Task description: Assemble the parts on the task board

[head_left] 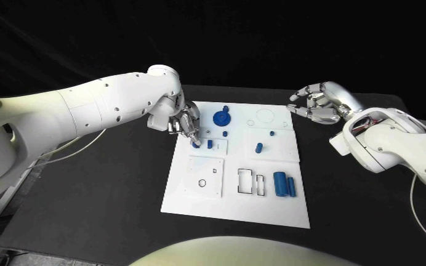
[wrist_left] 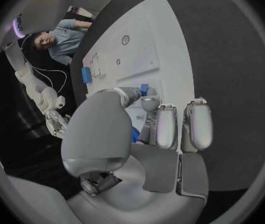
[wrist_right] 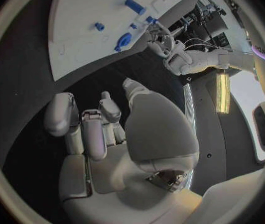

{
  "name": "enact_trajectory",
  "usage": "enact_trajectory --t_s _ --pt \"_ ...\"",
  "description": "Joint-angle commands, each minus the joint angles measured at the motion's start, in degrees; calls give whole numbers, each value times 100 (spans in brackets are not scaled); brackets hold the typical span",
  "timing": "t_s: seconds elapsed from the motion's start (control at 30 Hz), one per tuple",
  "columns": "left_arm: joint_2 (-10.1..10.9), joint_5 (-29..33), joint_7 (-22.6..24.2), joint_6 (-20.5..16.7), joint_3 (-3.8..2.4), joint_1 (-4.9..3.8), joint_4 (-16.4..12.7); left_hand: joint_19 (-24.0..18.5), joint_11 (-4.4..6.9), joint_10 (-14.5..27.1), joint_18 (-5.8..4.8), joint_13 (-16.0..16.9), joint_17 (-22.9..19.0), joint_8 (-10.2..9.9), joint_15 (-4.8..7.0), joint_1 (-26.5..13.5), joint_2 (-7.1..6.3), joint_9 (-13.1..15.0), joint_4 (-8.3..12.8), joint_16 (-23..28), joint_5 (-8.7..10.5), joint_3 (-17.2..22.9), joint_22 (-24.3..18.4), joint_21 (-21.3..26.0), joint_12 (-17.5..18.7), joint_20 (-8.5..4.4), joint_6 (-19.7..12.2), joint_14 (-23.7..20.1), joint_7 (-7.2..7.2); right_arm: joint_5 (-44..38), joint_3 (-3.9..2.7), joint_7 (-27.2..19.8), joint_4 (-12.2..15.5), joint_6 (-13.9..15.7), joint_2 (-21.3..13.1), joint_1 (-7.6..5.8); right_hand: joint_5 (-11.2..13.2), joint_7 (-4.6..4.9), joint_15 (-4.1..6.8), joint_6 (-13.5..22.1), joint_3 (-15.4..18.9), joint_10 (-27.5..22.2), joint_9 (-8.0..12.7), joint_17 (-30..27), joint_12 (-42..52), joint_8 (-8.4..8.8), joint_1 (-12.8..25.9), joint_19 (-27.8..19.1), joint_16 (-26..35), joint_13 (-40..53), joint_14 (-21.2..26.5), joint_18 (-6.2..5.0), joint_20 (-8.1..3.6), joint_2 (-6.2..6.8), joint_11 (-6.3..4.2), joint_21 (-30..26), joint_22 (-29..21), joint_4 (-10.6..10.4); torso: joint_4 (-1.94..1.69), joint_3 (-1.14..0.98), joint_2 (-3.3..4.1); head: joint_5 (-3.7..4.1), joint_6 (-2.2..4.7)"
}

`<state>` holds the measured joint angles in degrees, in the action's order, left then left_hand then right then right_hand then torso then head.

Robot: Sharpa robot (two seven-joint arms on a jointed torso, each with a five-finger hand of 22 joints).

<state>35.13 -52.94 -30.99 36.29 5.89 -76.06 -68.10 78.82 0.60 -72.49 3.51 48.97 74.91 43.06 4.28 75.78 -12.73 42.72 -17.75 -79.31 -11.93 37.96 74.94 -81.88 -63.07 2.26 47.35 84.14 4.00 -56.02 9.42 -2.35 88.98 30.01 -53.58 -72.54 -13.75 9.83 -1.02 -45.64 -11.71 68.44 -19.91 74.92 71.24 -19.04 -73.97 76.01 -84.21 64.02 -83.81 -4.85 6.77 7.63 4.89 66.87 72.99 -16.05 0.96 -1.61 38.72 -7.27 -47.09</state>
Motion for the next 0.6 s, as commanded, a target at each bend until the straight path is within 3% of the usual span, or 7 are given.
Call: enact_trajectory --t_s 0.03,0.6 --pt "-5 81 -8 123 -3 -7 -24 44 -8 -16 5 4 224 28 -34 11 23 34 1066 12 -20 1046 38 -39 -22 9 24 225 2 -38 -1 -41 3 -10 0 5 -17 -8 41 35 19 -21 -5 97 -5 -22 -42 -12 23 1 -289 -82 -12 -31 6 -37 -2 -26 -4 -3 -1 7 -3" --pt "-35 -110 -10 43 0 -4 -45 45 -8 -19 5 4 225 27 -34 6 24 39 1073 11 -21 1052 40 -40 -23 9 28 225 2 -38 -1 -42 15 -8 -6 6 -17 -8 41 35 19 -21 -5 97 -5 -22 -42 -12 23 1 -289 -82 -12 -31 6 -37 -2 -26 -1 2 2 7 -8"
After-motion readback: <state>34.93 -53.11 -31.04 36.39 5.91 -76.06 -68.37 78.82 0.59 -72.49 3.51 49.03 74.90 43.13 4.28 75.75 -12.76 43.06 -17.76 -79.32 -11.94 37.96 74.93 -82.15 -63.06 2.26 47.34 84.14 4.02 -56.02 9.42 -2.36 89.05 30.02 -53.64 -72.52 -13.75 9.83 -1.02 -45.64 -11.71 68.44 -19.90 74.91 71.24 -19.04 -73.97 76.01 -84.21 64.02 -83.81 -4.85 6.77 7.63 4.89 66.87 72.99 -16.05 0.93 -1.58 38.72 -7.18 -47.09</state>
